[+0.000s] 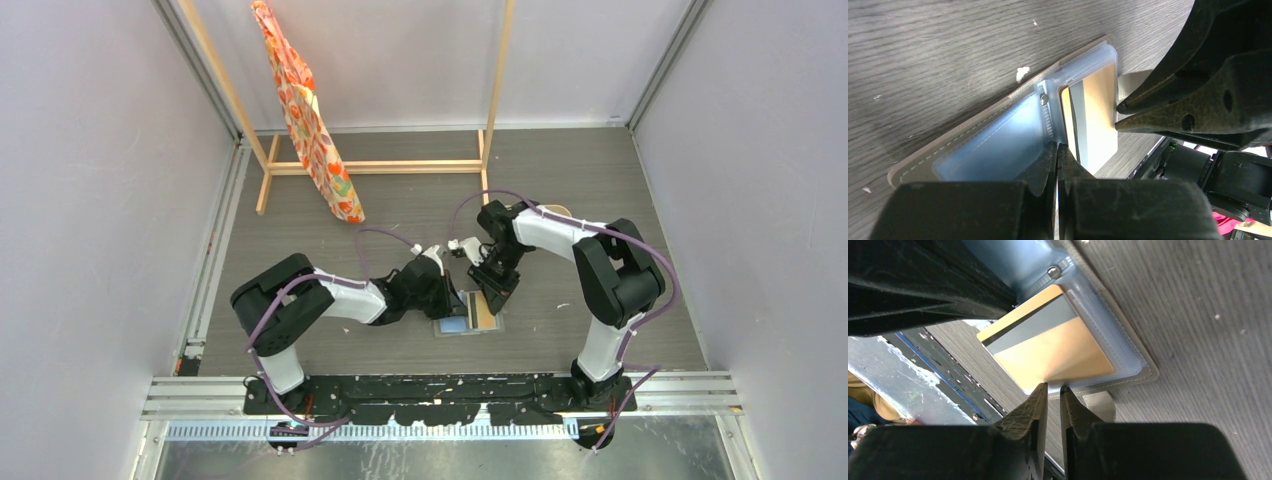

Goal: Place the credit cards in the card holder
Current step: Insert the credit card into the card holder.

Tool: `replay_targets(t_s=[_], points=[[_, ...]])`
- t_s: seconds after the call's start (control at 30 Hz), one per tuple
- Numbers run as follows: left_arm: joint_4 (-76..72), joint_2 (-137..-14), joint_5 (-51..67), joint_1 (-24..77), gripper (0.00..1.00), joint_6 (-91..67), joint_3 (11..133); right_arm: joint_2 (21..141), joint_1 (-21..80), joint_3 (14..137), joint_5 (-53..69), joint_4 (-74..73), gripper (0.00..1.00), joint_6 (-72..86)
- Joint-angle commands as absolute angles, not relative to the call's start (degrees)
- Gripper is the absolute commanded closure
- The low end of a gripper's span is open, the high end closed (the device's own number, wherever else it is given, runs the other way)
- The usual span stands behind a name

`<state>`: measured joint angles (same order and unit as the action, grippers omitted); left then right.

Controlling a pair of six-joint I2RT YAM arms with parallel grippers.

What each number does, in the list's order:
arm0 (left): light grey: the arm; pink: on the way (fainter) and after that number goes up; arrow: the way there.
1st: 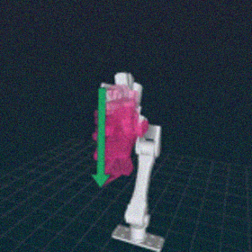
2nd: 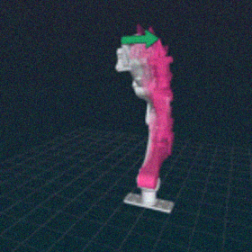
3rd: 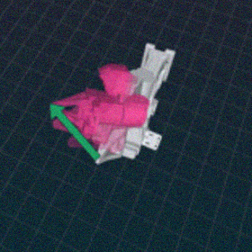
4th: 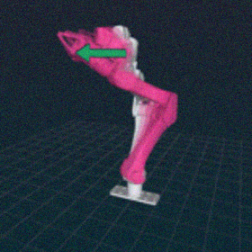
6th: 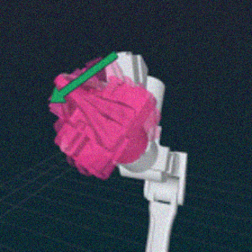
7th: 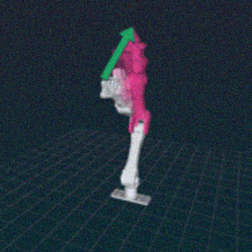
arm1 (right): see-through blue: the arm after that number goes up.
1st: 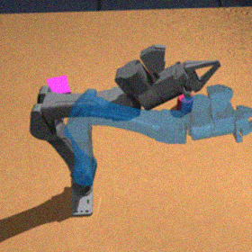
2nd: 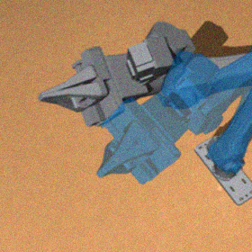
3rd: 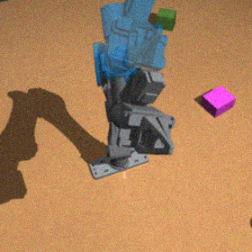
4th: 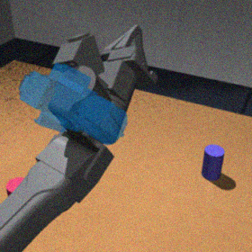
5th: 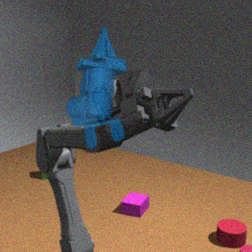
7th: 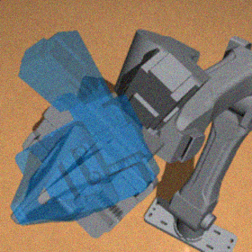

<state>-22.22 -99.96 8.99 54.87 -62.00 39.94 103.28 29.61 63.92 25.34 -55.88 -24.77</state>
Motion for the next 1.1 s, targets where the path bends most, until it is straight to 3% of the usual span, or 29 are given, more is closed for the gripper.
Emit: replay_targets(t_s=[0.0,0.17,0.47,1.07], points=[[-24.66,-100.59,8.36,55.90,0.99,-62.58,40.68,101.92,28.77,66.26,26.94,-56.06,0.79,-25.74],[-24.78,-100.74,7.85,55.90,0.99,-62.93,40.46,98.58,28.22,64.70,24.91,-56.60,0.80,-28.40],[-23.27,-99.50,5.07,57.32,0.99,-64.76,41.88,100.60,27.85,63.54,18.84,-54.24,0.94,-26.83],[-35.50,-104.15,1.39,58.53,0.99,-69.96,38.77,104.71,26.98,65.10,26.45,-55.64,0.95,-24.03]])
